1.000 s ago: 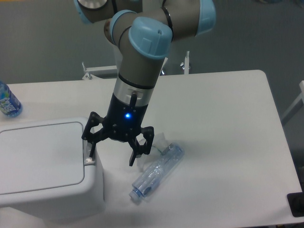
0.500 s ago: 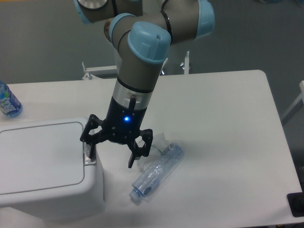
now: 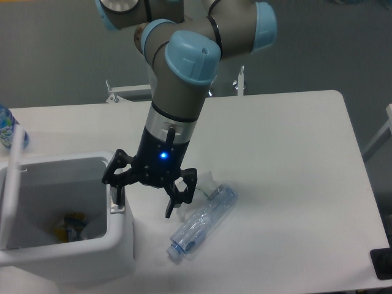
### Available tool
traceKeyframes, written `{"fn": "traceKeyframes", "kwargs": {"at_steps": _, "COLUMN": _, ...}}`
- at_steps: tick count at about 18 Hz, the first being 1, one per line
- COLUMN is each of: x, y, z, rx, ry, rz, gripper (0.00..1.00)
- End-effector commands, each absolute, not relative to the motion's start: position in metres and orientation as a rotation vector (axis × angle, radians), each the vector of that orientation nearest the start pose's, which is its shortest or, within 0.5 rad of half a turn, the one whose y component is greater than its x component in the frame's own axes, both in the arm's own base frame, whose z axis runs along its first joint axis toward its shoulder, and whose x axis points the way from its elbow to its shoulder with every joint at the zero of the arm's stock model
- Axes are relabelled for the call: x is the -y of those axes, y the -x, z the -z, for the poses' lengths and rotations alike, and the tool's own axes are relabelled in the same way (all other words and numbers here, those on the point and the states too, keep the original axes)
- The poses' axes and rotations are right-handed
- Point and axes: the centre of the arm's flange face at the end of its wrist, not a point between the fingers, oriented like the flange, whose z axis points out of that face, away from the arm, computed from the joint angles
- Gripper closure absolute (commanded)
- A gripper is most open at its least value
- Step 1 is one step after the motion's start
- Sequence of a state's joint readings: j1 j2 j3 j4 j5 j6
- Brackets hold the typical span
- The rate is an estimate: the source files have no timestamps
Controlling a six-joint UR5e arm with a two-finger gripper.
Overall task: Open the trash can
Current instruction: 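Lift the gripper up and away from the opened trash can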
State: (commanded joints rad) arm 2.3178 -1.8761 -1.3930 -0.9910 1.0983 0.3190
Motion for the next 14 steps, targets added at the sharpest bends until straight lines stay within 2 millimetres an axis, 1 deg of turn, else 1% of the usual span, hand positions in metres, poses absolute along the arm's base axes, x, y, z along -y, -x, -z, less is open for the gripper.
{"fn": "traceKeyframes", "kwargs": {"at_steps": 1, "x": -0.595, "y": 0.31, "z": -0.494, "rx": 0.388, "ry": 2.467, "rz": 0.203, "gripper": 0.0}}
{"fn": "traceKeyframes", "kwargs": {"at_steps": 2, "x": -0.591, "y": 0.314, "z": -0.506, "rx": 0.393, "ry": 2.454, "rz": 0.175, "gripper": 0.0}}
{"fn": "traceKeyframes", "kwargs": {"at_steps": 3, "x": -0.579, "y": 0.326, "z": -0.523, "rx": 0.409, "ry": 2.435, "rz": 0.115, "gripper": 0.0}}
{"fn": "traceKeyframes", "kwargs": {"at_steps": 4, "x": -0.563, "y": 0.343, "z": -0.536, "rx": 0.427, "ry": 2.429, "rz": 0.042, "gripper": 0.0}}
{"fn": "traceKeyframes", "kwargs": {"at_steps": 6, "x": -0.541, "y": 0.358, "z": -0.556, "rx": 0.417, "ry": 2.439, "rz": -0.1, "gripper": 0.0}}
{"fn": "traceKeyframes", "kwargs": {"at_steps": 9, "x": -0.509, "y": 0.386, "z": -0.564, "rx": 0.389, "ry": 2.538, "rz": -0.366, "gripper": 0.0}}
{"fn": "traceKeyframes", "kwargs": {"at_steps": 11, "x": -0.495, "y": 0.399, "z": -0.558, "rx": 0.315, "ry": 2.64, "rz": -0.541, "gripper": 0.0}}
{"fn": "traceKeyframes", "kwargs": {"at_steps": 12, "x": -0.489, "y": 0.402, "z": -0.557, "rx": 0.278, "ry": 2.677, "rz": -0.581, "gripper": 0.0}}
{"fn": "traceKeyframes", "kwargs": {"at_steps": 13, "x": -0.484, "y": 0.405, "z": -0.555, "rx": 0.249, "ry": 2.707, "rz": -0.579, "gripper": 0.0}}
{"fn": "traceKeyframes", "kwargs": {"at_steps": 14, "x": -0.477, "y": 0.413, "z": -0.551, "rx": 0.237, "ry": 2.74, "rz": -0.565, "gripper": 0.0}}
